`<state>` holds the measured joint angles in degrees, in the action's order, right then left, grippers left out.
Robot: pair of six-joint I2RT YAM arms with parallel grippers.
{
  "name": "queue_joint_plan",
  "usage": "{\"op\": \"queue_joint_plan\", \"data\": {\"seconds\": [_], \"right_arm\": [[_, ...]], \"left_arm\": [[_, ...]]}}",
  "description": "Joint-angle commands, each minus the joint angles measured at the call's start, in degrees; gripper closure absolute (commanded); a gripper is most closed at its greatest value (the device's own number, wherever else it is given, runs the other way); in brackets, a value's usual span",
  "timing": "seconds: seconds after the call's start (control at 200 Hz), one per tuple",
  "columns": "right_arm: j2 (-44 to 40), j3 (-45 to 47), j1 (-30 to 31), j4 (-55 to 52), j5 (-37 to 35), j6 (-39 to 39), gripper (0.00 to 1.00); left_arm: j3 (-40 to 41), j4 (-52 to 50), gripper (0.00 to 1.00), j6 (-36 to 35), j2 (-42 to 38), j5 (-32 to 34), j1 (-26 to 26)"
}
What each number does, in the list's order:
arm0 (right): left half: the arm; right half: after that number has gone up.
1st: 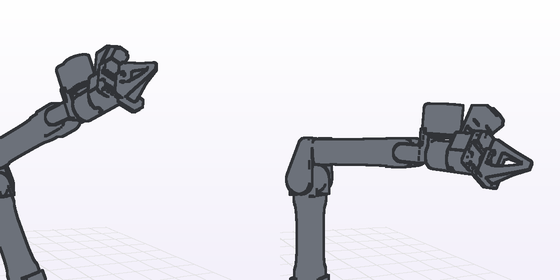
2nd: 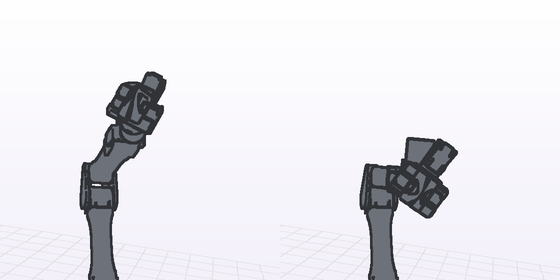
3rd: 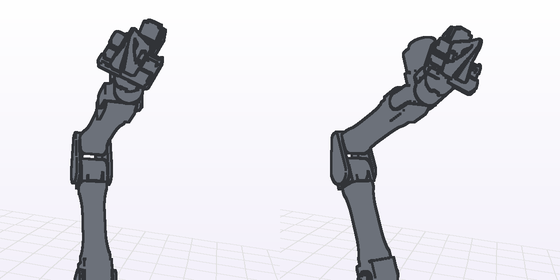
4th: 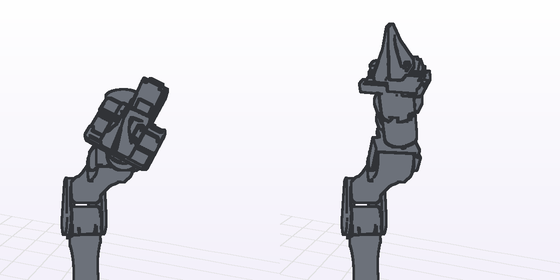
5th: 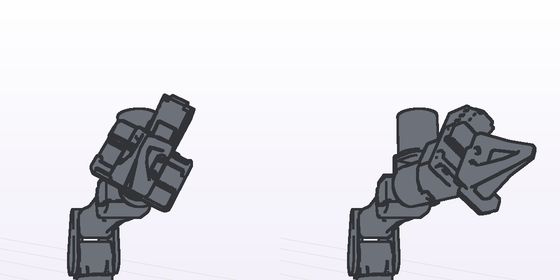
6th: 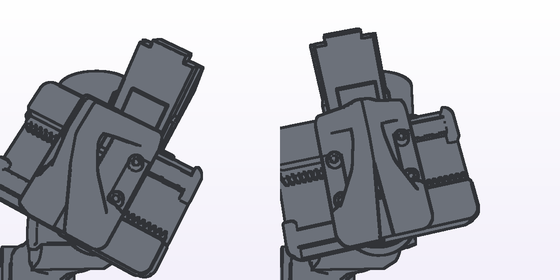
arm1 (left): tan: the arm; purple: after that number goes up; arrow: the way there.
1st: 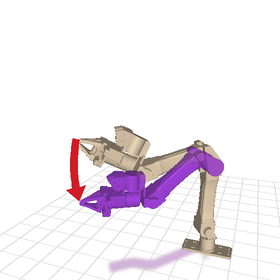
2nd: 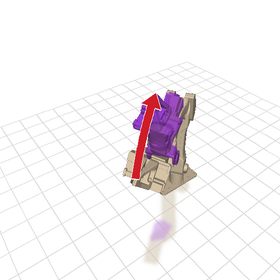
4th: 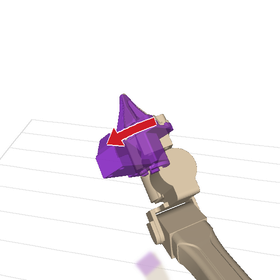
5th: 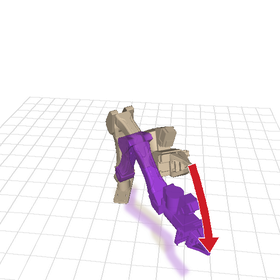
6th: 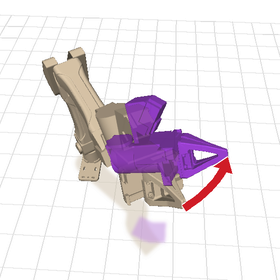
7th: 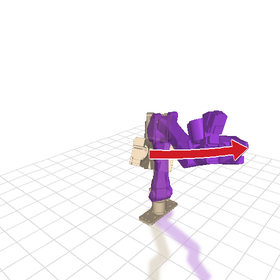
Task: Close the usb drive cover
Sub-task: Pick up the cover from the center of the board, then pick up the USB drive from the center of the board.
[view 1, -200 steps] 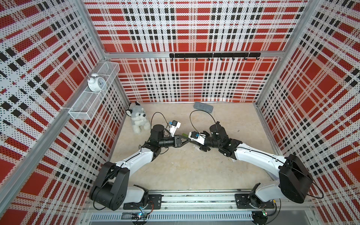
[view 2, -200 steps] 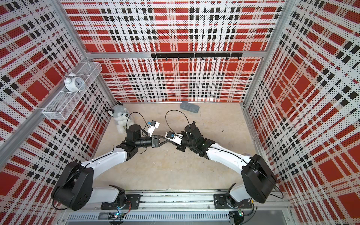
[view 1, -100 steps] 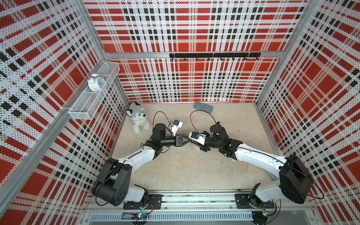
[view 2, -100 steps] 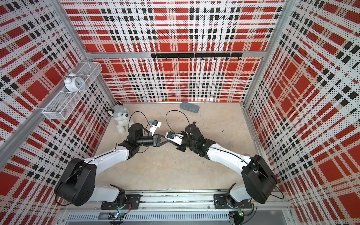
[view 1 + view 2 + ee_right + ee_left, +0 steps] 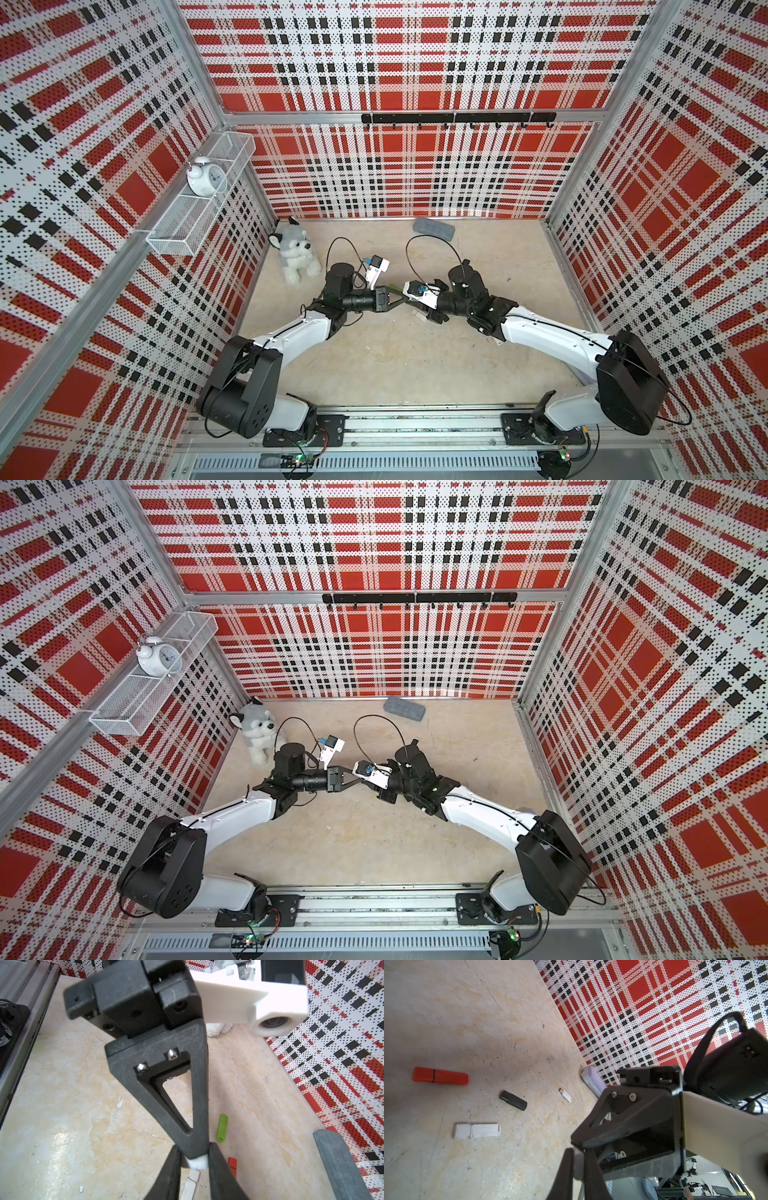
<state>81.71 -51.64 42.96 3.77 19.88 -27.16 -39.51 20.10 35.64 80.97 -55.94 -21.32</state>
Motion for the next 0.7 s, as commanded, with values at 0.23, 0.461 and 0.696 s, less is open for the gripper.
{"op": "queue_joint_plan", "data": {"seconds": [0.23,0.461,0.696], "right_arm": [[-12.7,6.5,-1.7,-1.9,-14.6,10.0,0.44],[-17.7,4.0,-11.9,-22.6,-33.4,40.2,0.22],[-12.6,2.8,-22.3,-45.2,-30.4,55.6,0.23]], "left_arm": [[-2.9,1.3,1.00,0.2,-2.1,-4.9,3.2],[-5.0,0.9,1.00,1.3,-3.5,-8.0,5.3],[-9.8,-10.8,1.00,-6.1,-3.7,-4.2,4.5]]}}
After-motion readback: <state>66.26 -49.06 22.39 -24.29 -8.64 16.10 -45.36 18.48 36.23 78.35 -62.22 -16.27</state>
